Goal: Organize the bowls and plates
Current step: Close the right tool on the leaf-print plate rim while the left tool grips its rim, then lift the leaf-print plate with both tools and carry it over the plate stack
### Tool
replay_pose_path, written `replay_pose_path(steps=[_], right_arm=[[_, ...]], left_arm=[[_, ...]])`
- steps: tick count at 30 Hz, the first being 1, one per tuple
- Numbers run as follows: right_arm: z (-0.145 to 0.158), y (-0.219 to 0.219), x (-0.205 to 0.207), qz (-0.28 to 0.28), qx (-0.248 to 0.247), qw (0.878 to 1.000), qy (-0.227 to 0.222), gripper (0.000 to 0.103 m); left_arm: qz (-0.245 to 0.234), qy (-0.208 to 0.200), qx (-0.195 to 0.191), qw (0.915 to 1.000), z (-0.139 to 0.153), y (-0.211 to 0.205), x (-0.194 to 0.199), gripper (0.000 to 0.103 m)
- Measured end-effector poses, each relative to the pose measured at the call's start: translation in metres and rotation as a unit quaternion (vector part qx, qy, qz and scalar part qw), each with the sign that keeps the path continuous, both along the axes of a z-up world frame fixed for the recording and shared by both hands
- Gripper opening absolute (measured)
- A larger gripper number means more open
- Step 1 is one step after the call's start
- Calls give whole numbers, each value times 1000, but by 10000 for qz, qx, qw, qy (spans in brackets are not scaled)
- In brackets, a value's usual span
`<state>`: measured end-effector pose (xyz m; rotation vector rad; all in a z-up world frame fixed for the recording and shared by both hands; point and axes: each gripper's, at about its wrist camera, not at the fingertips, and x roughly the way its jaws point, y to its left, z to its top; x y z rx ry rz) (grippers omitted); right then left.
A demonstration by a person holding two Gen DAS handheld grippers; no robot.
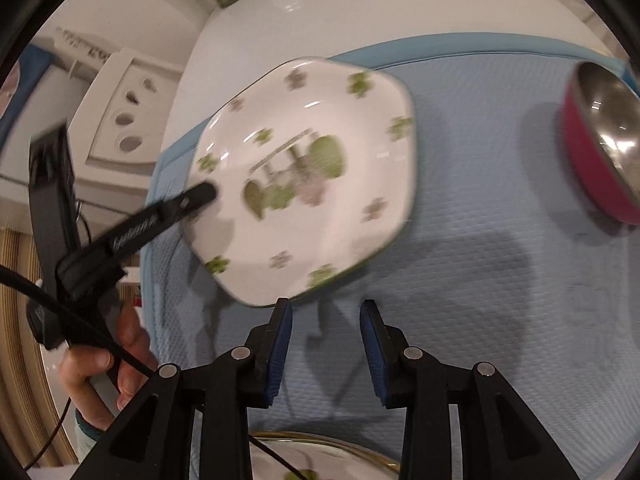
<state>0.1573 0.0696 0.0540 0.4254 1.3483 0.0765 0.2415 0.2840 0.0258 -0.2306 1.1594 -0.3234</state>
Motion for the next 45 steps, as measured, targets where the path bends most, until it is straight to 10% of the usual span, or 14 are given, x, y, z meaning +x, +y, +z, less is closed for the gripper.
replay_pose_path(steps=[8, 26, 45], right_arm=[[2, -24, 35, 25, -446, 9983, -372, 52], [-32, -15, 106, 915, -416, 9908, -911, 42], [-2, 11, 66, 1746, -586, 9702, -1574, 41]], left_arm=[[119, 201, -137, 9996, -5, 2, -8, 24], [315, 142, -591, 9977, -19, 0, -10, 25], [164, -616, -119, 9979, 4, 10, -27, 23]])
